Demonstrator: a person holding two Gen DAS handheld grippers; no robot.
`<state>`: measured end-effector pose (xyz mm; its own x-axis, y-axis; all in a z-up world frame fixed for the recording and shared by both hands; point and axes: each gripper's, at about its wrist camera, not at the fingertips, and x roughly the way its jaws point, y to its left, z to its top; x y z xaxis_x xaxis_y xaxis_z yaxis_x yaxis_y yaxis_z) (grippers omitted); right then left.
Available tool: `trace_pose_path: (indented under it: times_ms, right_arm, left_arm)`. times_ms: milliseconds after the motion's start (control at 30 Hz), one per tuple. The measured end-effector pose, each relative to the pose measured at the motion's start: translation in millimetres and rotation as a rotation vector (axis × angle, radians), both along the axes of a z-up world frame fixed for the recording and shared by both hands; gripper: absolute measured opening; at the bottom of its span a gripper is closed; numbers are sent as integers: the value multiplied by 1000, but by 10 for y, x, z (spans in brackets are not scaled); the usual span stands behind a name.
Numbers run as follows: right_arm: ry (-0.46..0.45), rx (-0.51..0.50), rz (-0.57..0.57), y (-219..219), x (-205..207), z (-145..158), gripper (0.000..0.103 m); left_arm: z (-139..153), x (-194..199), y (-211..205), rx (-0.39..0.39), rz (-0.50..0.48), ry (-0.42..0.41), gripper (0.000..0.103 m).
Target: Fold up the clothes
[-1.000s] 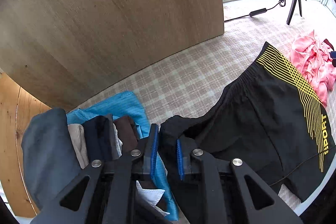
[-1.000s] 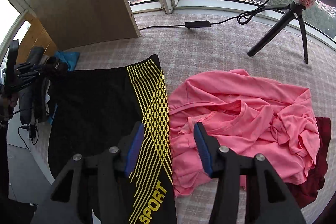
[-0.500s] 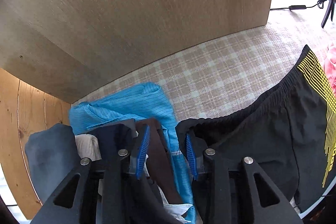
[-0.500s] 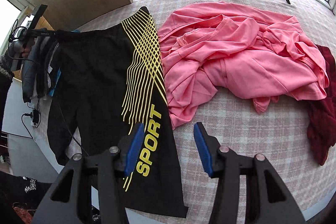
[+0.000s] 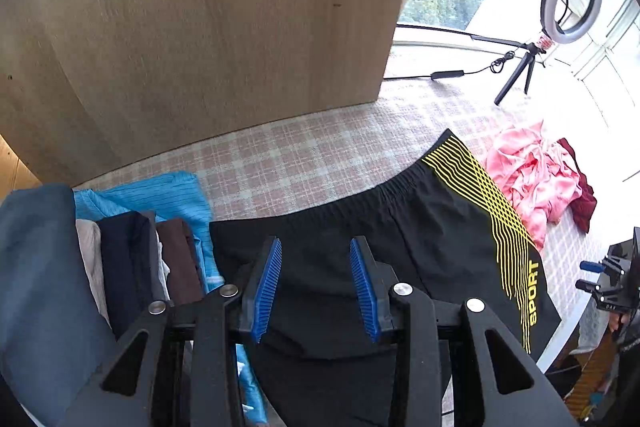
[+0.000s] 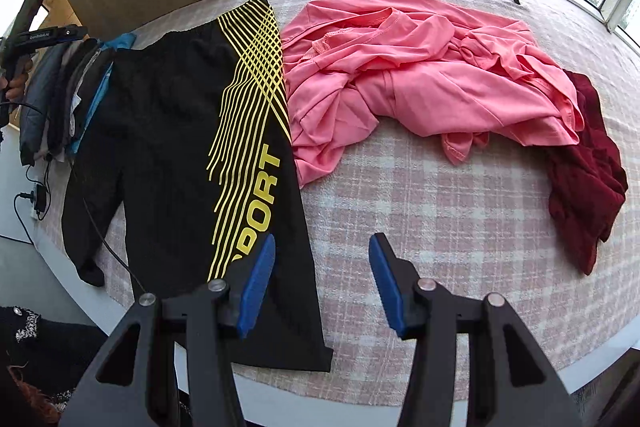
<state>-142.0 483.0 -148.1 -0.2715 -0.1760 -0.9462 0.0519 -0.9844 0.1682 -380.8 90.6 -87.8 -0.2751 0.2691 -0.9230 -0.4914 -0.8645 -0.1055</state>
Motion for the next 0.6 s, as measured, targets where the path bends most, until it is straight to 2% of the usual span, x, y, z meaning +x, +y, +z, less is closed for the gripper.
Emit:
trace_pose_path:
  times_ms: [67,167,267,367,433,533,600]
  right_arm:
    - [-16,13,29,37,116,-70,49]
    - [-49,22,90,49,294,-204,49]
    - [-71,-15,189,-18,443,-376,49]
    - [-64,-54,286,-68,565,-464,49]
    - [-65,-36,358,-109,636,-520,49]
    - [-58,30,485,-188,734,-592,49]
    - [-21,53,559,-247,777,-598,49]
  left_arm:
    - [33,468,117,-12,-74,21,34]
    - [58,1191,278,15,-175,15,38]
    - [-97,1912,489,-17,-237,-6,39]
    - [-399,2558,723,-31,-245,-75,39]
    - [-653,2905,899,-29,-228,-144,39]
    - [-967,3248,1211,-43,-210,-185,39]
    - [-1112,3294,1332,-57,-165,-193,39]
